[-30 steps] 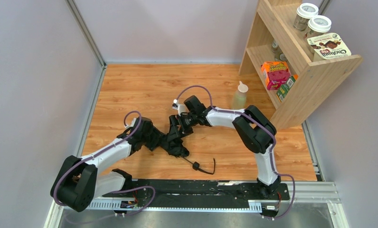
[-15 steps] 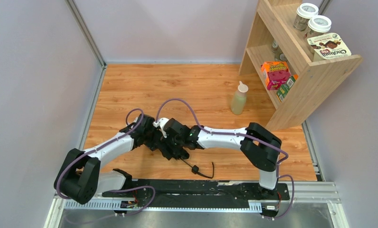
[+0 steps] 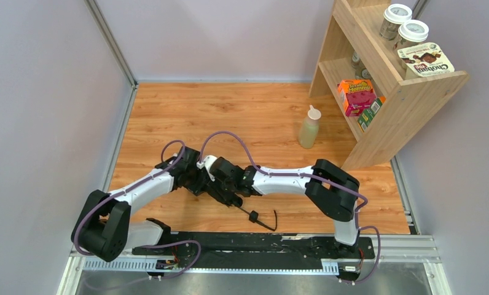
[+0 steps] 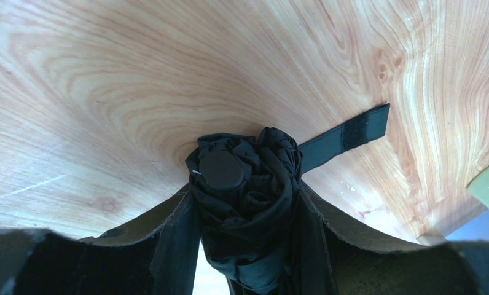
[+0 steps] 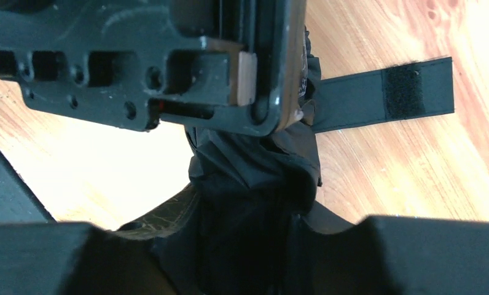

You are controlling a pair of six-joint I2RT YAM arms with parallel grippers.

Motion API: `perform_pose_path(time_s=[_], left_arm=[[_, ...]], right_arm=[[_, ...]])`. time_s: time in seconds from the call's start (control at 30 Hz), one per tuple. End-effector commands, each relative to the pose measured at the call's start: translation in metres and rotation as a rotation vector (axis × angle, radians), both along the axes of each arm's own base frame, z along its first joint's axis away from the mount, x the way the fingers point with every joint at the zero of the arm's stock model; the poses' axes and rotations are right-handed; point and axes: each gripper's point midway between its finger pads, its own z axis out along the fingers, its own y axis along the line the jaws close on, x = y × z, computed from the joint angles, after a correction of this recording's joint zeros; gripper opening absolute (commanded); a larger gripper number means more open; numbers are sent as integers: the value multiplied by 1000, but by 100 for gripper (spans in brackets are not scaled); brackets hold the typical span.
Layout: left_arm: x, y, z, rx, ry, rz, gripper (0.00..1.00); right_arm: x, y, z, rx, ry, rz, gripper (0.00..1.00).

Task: Put away the umbrella

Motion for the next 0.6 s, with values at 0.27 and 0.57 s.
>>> perform_pose_path(time_s=[0.27, 0.57], left_arm=[[-58, 16, -11, 21, 97, -91, 70], [-49, 9, -7, -51, -9, -63, 72]], right_arm=[[-9, -2, -26, 239, 472, 87, 0], [0, 16, 2, 497, 902, 83, 0]])
